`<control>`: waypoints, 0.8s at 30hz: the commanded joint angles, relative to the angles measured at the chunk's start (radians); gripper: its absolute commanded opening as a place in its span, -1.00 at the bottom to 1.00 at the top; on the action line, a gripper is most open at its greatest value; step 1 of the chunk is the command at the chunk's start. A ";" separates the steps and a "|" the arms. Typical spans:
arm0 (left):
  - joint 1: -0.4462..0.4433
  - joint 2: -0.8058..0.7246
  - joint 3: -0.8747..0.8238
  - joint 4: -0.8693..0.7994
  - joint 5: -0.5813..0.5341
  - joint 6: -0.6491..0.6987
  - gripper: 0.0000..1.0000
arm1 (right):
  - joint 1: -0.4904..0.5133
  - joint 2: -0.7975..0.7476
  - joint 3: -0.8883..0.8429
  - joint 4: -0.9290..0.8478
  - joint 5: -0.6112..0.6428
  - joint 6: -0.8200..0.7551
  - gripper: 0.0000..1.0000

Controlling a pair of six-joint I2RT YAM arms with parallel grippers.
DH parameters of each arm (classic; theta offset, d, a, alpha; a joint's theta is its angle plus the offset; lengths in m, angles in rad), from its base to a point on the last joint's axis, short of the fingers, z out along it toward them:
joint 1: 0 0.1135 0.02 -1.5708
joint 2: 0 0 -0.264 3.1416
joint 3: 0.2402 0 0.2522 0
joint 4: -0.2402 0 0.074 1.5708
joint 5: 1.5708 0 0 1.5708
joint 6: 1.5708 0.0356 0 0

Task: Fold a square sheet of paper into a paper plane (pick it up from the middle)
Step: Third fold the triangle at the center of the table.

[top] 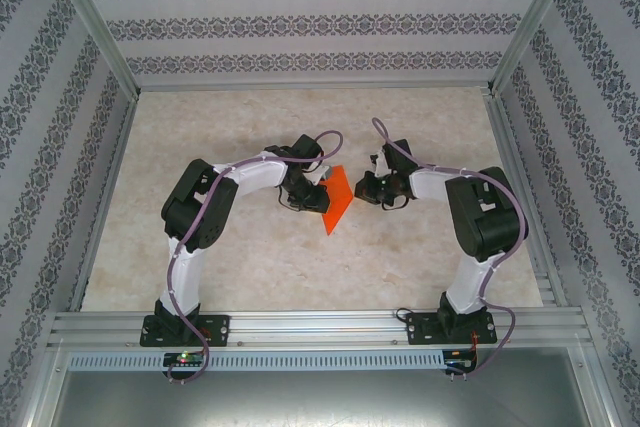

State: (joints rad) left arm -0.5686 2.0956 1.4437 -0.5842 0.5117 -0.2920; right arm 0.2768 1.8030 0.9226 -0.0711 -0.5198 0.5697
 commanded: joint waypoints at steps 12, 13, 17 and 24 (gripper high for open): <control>0.003 0.045 0.050 -0.091 -0.092 0.020 -0.47 | 0.077 0.011 -0.024 0.099 -0.061 0.046 -0.93; 0.003 0.041 0.055 -0.091 -0.092 0.018 -0.46 | 0.078 0.021 -0.025 0.107 -0.064 0.051 -0.93; 0.003 0.044 0.096 -0.110 -0.098 0.023 -0.44 | 0.078 0.049 -0.022 0.101 -0.057 0.039 -0.94; 0.002 0.020 0.117 -0.115 -0.090 0.011 -0.39 | 0.076 0.073 -0.033 0.096 -0.051 0.025 -0.94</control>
State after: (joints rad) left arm -0.5694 2.1201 1.5333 -0.6502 0.4358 -0.2909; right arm 0.3557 1.8545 0.9085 0.0193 -0.5694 0.6056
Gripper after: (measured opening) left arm 0.304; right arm 0.048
